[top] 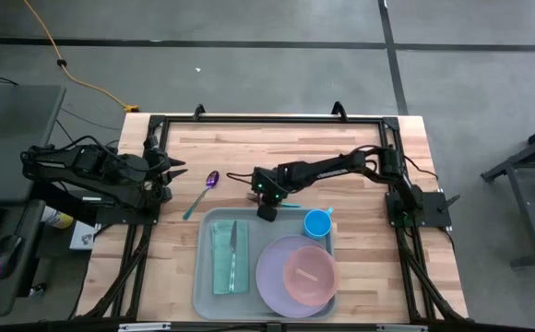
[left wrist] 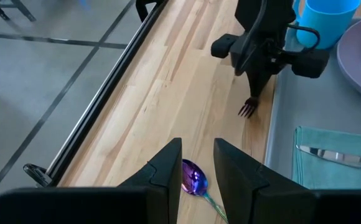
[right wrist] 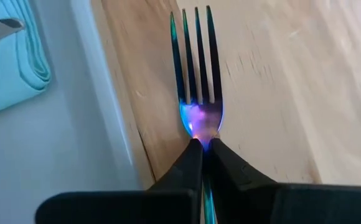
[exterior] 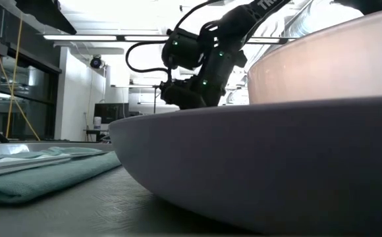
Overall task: Set up tray
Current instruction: Put the violet fork on the light blue napkin to the right of the green patterned knife
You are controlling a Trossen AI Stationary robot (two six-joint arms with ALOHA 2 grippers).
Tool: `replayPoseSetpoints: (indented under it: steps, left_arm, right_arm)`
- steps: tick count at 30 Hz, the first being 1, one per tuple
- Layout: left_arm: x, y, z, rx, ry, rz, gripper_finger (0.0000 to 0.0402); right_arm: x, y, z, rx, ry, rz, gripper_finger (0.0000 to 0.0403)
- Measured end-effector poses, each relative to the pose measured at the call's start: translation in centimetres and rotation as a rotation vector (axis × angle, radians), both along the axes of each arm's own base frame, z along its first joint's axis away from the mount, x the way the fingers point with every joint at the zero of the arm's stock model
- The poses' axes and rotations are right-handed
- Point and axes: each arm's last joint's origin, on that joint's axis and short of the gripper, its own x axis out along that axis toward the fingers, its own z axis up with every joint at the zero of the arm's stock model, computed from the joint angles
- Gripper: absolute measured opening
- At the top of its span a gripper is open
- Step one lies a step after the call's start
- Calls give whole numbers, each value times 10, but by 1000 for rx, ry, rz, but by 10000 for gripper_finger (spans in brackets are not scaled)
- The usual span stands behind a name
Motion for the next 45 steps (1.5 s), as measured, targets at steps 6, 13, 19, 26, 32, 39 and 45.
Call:
replayPoseSetpoints:
  steps: [6,13,19,26,32,39,45]
  left_arm:
    - [0,0,0,0,0,0,124]
    - [0,0,0,-2,-2,1,124]
    - [0,0,0,-2,-1,1,124]
    - [1,0,0,-1,1,2,124]
    - [1,0,0,-10,-4,8,124]
    - [1,0,0,-19,-4,2,124]
    - [1,-1,0,-25,-3,-5,124]
  right_arm:
    - [-10,-8,25,-70,2,-31,0]
    - [-17,-7,52,-72,-31,-22,0]
    - [-21,-7,77,-55,-104,-62,0]
    - [-17,7,110,73,-310,-151,0]
    - [-6,26,125,212,-473,-256,0]
    - [-3,65,131,296,-551,-399,0]
    - [-4,104,136,350,-643,-547,0]
